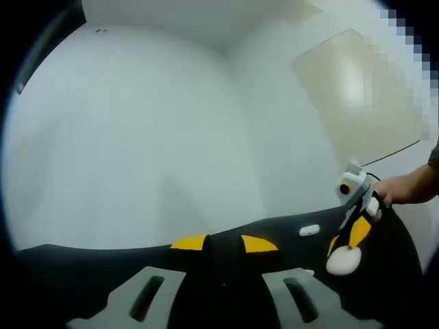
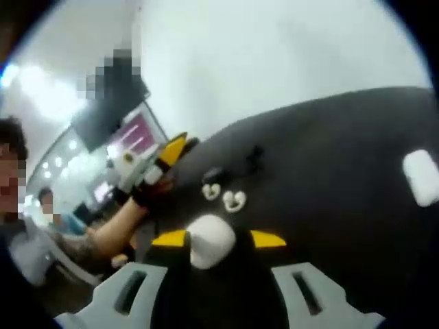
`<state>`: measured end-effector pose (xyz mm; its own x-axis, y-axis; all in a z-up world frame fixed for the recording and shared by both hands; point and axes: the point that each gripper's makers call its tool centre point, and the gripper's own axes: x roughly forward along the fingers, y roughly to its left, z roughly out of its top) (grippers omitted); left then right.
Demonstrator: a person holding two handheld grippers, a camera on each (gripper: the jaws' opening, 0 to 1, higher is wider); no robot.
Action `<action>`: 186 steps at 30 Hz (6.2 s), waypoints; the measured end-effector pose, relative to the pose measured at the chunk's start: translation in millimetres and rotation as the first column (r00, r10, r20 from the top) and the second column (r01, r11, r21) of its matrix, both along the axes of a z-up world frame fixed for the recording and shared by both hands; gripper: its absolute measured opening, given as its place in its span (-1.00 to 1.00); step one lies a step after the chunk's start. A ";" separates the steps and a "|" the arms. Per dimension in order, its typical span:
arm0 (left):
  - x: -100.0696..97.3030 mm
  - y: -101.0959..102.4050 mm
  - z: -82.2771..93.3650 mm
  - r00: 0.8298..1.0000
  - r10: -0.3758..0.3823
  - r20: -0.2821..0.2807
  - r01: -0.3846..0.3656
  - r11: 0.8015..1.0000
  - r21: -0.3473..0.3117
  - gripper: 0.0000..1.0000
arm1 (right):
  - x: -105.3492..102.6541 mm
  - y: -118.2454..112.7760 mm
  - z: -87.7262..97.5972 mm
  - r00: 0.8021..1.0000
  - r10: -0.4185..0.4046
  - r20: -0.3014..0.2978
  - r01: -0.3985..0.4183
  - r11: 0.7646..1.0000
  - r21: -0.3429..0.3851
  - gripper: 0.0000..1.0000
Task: Pick up three earphones and place each one into its charging case using tactile feedback, ensure that each earphone is properly inserted and securely positioned inside the case.
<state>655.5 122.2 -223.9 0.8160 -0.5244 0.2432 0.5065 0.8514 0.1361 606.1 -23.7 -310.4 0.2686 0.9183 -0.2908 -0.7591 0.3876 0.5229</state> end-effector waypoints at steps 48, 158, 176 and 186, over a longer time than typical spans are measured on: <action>-80.4 -104.3 -72.8 0.786 -0.543 -0.296 0.614 0.745 0.261 -0.65 | -20.1 28.9 -4.7 0.733 0.339 0.590 -0.224 0.939 -0.260 -0.56; -25.5 -99.5 -79.8 0.874 -0.406 -0.266 0.392 0.266 0.881 -0.69 | -40.6 28.9 -4.5 0.637 0.372 0.675 -0.259 0.928 -0.267 -0.60; -10.0 -106.0 -88.7 0.883 -0.296 -0.363 0.462 0.417 0.783 -0.83 | -43.1 28.9 -3.6 0.622 0.378 0.686 -0.267 0.926 -0.268 -0.60; -22.3 -84.3 -76.5 0.912 -0.232 -0.339 0.411 0.490 0.769 -0.85 | -43.3 28.6 -3.3 0.619 0.379 0.688 -0.269 0.925 -0.268 -0.60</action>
